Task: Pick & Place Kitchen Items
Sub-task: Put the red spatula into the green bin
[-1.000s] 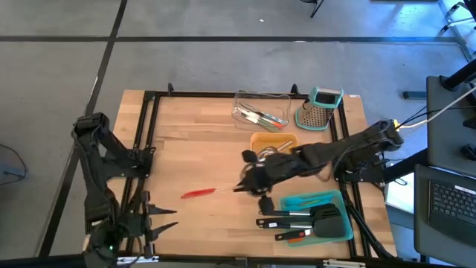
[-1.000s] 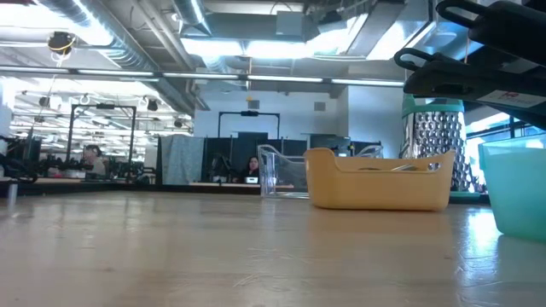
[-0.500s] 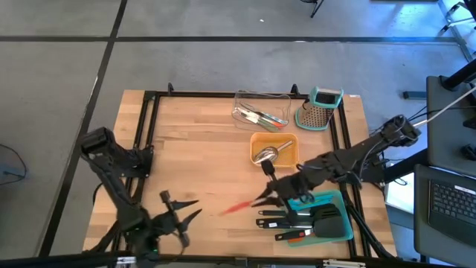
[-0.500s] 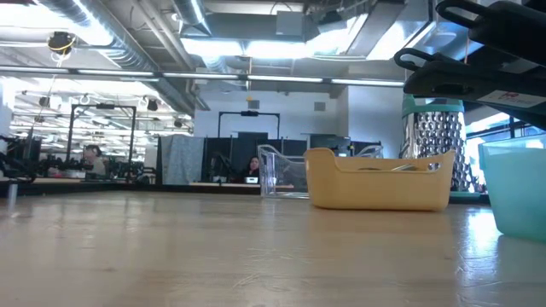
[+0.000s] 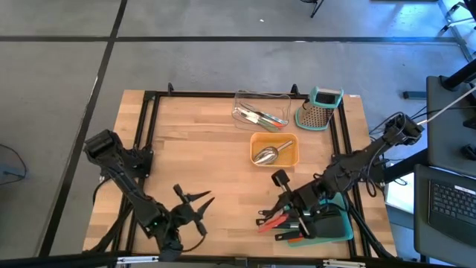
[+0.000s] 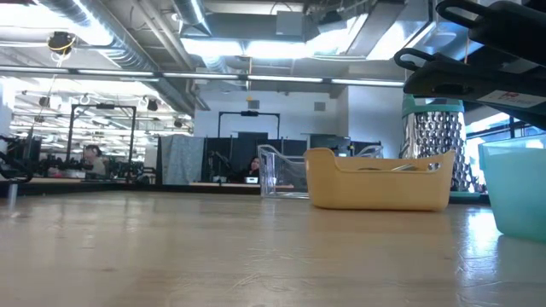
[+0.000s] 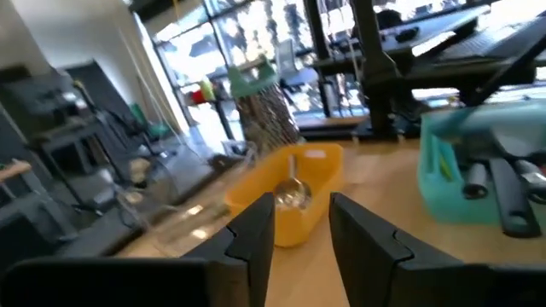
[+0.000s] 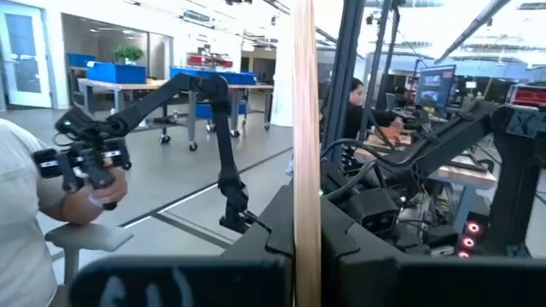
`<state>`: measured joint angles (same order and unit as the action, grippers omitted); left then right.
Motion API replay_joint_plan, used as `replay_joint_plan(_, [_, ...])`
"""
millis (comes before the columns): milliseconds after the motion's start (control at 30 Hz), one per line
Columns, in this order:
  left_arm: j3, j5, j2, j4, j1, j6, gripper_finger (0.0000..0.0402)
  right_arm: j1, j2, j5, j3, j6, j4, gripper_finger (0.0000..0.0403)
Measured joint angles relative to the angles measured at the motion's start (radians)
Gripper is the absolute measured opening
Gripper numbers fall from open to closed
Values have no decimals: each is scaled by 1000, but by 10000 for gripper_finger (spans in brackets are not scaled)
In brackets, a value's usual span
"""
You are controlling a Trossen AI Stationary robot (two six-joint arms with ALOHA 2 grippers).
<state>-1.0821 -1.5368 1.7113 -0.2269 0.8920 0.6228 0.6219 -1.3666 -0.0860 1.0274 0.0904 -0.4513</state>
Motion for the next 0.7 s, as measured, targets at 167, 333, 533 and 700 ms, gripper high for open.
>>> replay_joint_plan(167, [0,77,69,133,-38,-47,89,8,1,-20,-14,-4,1,7])
replay_joint_plan(333, [0,251,187,533,-98,-300,78,10,2,-19,-25,-17,7,7])
replay_joint_plan(533, [0,693,312,1303,-153,-818,68,20,1,-19,-27,-49,34,7])
replay_joint_plan(700, [-1,981,334,1694,-205,-1000,65,47,1,-19,-27,-40,28,7])
